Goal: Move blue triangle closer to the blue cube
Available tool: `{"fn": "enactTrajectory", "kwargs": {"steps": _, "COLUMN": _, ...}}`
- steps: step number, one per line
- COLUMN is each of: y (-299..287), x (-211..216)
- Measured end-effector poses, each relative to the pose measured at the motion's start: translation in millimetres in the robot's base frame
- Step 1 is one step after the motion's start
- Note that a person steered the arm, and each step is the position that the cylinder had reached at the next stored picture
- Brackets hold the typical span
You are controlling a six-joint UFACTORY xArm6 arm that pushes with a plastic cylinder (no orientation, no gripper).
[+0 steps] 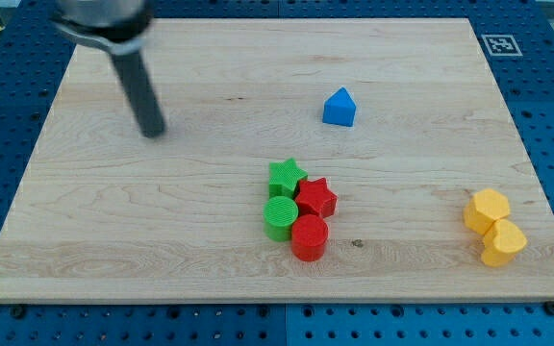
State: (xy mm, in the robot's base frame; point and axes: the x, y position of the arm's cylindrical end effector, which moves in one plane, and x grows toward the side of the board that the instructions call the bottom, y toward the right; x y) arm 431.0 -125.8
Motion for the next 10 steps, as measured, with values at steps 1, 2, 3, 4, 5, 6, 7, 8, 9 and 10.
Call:
{"fn": "enactTrajectory", "kwargs": {"steps": 1, "y": 88.0, "x": 9.2}}
{"fn": "enactTrajectory", "kwargs": {"steps": 2, "y": 159.7, "x": 13.7}}
{"fn": "enactTrajectory", "kwargs": {"steps": 3, "y": 214.8, "x": 28.0}}
{"fn": "enactTrajectory", "kwargs": {"steps": 4, "y": 237.4, "x": 24.6}}
{"fn": "enactTrajectory", "kwargs": {"steps": 5, "y": 232.4, "x": 4.5}}
{"fn": "enactTrajectory", "kwargs": {"steps": 6, "y": 216.6, "x": -28.4}}
{"fn": "enactTrajectory", "kwargs": {"steps": 7, "y": 196.4, "x": -63.1}}
{"fn": "enactTrajectory", "kwargs": {"steps": 8, "y": 178.2, "x": -79.6}}
{"fn": "enactTrajectory", "kwargs": {"steps": 9, "y": 161.0, "x": -94.2}}
{"fn": "enactTrajectory", "kwargs": {"steps": 10, "y": 138.6, "x": -114.2}}
